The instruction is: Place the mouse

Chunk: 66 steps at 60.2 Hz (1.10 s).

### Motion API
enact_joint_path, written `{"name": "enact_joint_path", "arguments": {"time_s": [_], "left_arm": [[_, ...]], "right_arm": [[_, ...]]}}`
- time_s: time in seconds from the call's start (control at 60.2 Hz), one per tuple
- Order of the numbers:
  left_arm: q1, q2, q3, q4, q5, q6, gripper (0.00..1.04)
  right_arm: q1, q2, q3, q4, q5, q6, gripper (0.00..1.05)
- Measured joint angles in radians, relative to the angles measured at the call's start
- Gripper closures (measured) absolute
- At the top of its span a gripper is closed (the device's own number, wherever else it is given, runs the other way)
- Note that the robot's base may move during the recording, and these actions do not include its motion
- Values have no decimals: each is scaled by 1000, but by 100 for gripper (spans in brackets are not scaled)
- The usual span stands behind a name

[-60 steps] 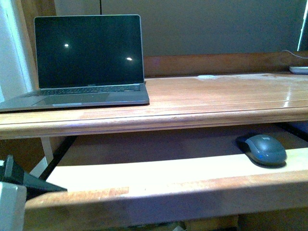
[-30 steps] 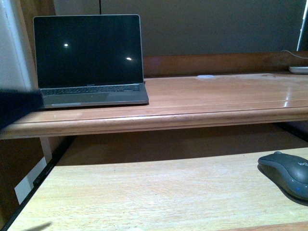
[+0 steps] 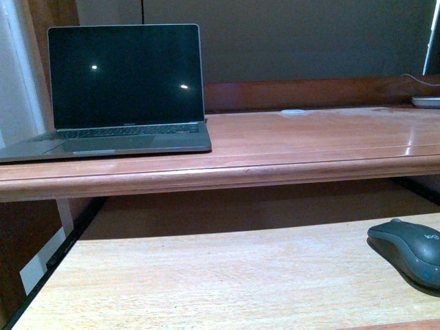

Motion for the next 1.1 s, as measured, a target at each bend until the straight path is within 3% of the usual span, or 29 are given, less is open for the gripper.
{"name": "enact_joint_path", "arguments": {"time_s": [0.05,0.116,0.382,0.731,0.847,1.096], "left_arm": [[74,-29,-25,0,87,5,92],[107,-49,-45,0,91,5,103],[113,-115,-97,-6,103,10,102],[113,-181,-135,-34,102,10,102],[113,-305,-147,-169,103,11,102],[113,-370,-185,-177,102,11,102]], "right_arm": [[30,161,96,52,1,-3,7],[79,290,175,51,-4,-19,7],[206,590,346,-20,29,-112,7],[240,700,405,-82,111,-219,7],[239,742,406,-85,127,-233,7],[239,804,415,-65,158,-260,7]]}}
